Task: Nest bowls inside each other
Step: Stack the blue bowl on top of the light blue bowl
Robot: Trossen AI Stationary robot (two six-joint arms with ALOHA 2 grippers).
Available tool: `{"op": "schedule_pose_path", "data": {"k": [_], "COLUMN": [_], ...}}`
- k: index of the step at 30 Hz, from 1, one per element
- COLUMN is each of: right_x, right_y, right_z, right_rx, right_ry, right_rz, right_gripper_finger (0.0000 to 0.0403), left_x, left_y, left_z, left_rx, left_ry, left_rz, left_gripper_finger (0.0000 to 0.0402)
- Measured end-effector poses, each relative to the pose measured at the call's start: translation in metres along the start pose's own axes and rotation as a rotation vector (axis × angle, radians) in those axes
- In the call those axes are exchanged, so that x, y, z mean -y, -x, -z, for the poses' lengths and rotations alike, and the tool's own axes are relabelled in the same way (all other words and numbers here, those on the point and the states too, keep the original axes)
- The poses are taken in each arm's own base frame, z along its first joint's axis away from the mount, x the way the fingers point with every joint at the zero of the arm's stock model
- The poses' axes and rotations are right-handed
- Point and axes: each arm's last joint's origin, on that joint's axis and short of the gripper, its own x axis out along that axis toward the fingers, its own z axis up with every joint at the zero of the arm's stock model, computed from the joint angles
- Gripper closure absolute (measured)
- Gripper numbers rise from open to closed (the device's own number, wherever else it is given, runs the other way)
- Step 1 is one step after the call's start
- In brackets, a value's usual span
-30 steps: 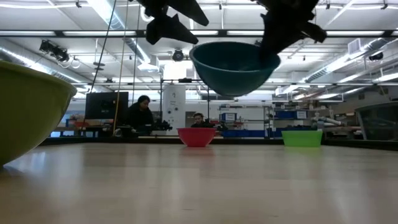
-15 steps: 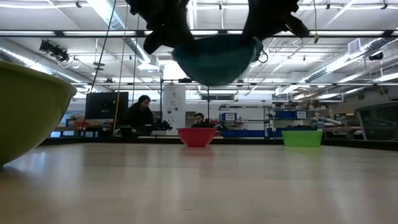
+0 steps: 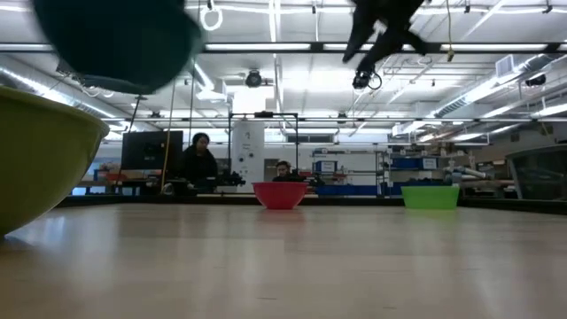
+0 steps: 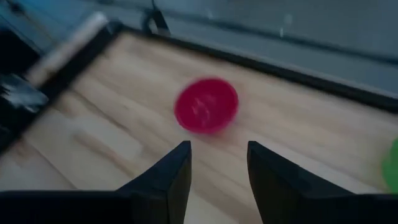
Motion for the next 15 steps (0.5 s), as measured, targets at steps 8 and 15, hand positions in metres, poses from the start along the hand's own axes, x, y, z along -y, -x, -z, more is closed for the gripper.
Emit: {"op": "schedule_pose_path", "data": {"k": [8,15], "right_x": [0.026,0.037], "right_y": [-0.061,-0.079], "right_z": [-0.015,-0.020], "right_rx": [-0.180,-0.230], "right_ry": [0.037,0.067], "right_rz": [0.069,0.073], "right_gripper_finger": [0.0243,0.0243], "left_x": [0.039,0.069], "left_y": [-0.018,-0.055], "left_z": [0.028,0.041], "left_rx": [-0.146,-0.242], "left_ry": [-0.139,-0.247], "left_rz": [0.006,-0.057], "left_gripper_finger": [0.0389,0.0389]}}
